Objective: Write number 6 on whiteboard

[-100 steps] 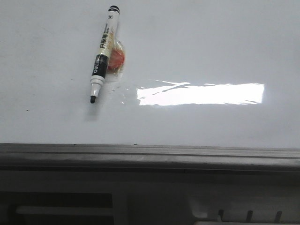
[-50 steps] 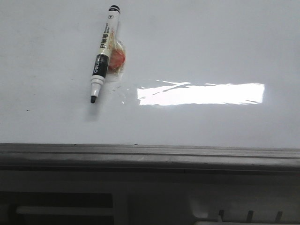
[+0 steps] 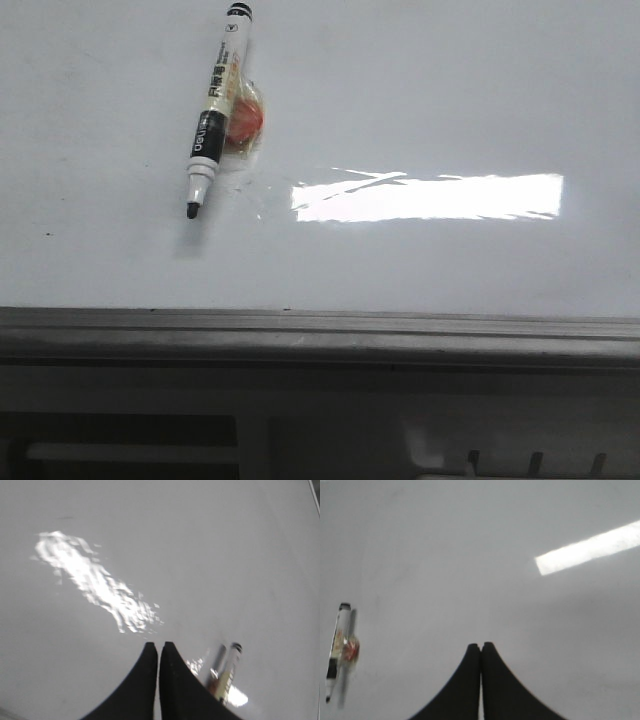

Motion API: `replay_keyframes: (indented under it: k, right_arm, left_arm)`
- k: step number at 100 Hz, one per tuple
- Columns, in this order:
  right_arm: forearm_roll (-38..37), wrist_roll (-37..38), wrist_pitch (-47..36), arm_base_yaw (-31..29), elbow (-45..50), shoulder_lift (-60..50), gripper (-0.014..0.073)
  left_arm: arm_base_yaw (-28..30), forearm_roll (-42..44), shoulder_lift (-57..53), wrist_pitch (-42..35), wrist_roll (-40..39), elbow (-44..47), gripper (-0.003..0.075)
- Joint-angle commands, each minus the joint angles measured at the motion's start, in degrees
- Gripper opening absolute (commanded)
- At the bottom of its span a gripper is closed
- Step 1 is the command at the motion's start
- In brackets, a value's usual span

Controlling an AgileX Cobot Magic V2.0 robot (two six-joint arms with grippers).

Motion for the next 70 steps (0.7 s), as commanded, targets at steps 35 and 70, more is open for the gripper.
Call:
replay_keyframes:
  k: [35,70]
  right_arm:
    - [-0.67,-10.05,15.03,-0.08,-16.85,13.91,0.0423]
    - [-0.67,-10.05,15.03,-0.08,-16.85,14.37,0.0419]
  left_arm:
    - [-0.94,19.45,37.77,25.61,14.72,-29.54,0.0393]
    - [-19.7,6.39,55.29,14.62,22.58,-33.37,0.0369]
